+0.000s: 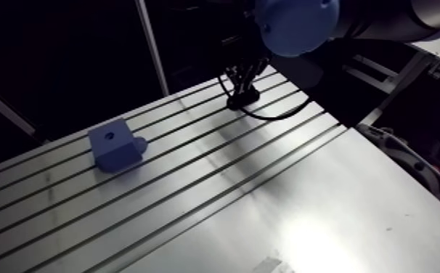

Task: Pick up the M10 bolt and insert it into the hex recess until seated.

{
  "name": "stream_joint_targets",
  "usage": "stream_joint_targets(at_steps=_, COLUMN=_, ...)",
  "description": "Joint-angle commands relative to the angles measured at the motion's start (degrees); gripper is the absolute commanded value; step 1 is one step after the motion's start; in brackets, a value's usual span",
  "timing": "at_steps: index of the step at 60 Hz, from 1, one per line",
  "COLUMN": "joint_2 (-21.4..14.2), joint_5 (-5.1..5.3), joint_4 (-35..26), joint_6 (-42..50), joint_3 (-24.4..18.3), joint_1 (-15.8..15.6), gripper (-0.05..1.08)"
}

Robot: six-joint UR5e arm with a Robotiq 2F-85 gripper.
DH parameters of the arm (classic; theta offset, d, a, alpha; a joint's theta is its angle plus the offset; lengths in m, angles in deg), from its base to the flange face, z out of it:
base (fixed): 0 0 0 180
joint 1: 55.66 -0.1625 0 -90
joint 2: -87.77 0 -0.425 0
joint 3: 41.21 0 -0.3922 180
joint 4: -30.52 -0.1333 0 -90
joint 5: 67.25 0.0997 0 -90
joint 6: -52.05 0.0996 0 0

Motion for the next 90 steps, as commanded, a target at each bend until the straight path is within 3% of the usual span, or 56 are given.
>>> stream_joint_targets(at_steps=1, joint_2=0.00, joint_5=0.00, joint_4=-0.01, joint_6=0.00, joint_3=-0.01, joint_1=-0.30, gripper=0.67)
stream_joint_targets(at_steps=90, joint_2=-0.16, joint_5=0.00, joint_4=-0.62, joint_6=0.60, joint_3=0.40, joint_1=-0.41, gripper=0.75)
